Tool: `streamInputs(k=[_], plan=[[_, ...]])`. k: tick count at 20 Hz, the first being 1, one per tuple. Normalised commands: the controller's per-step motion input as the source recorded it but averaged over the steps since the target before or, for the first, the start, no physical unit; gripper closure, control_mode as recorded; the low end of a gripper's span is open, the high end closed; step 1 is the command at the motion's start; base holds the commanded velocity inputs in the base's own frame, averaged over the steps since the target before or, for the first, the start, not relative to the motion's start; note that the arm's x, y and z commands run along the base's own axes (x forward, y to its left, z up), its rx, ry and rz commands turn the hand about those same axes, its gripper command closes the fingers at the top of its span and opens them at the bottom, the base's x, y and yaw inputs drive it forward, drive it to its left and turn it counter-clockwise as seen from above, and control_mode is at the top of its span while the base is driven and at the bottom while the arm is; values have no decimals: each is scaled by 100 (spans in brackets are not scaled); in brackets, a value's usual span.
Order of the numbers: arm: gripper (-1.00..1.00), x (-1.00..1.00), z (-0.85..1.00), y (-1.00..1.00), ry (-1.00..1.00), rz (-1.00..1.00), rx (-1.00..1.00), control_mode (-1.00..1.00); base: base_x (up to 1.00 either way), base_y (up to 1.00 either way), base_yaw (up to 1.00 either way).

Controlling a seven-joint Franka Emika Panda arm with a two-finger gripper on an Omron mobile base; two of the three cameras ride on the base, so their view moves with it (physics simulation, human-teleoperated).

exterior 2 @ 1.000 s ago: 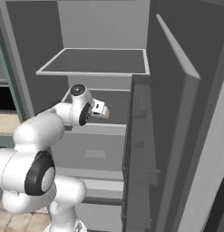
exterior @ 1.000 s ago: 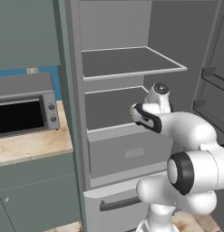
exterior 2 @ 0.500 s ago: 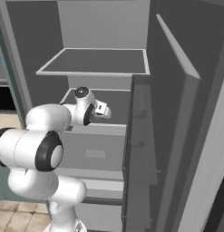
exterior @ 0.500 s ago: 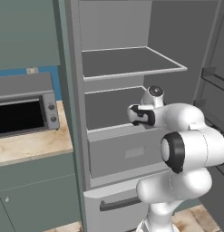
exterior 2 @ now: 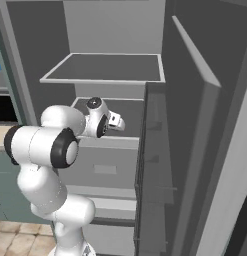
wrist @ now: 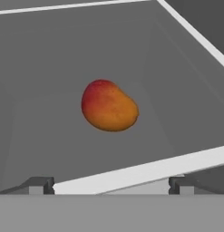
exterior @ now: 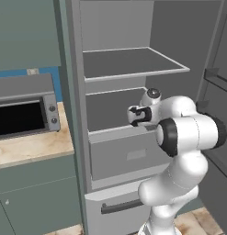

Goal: Pick the orange and mango from the fridge and place them inside the tupperware on the counter.

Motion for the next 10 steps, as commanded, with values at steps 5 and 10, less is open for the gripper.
streamInputs(k=[5, 10], plan=[[-100, 43, -15, -4, 0, -2, 0, -100, 0, 0, 0], [-100, 42, -17, 0, 0, -2, 0, -100, 0, 0, 0]])
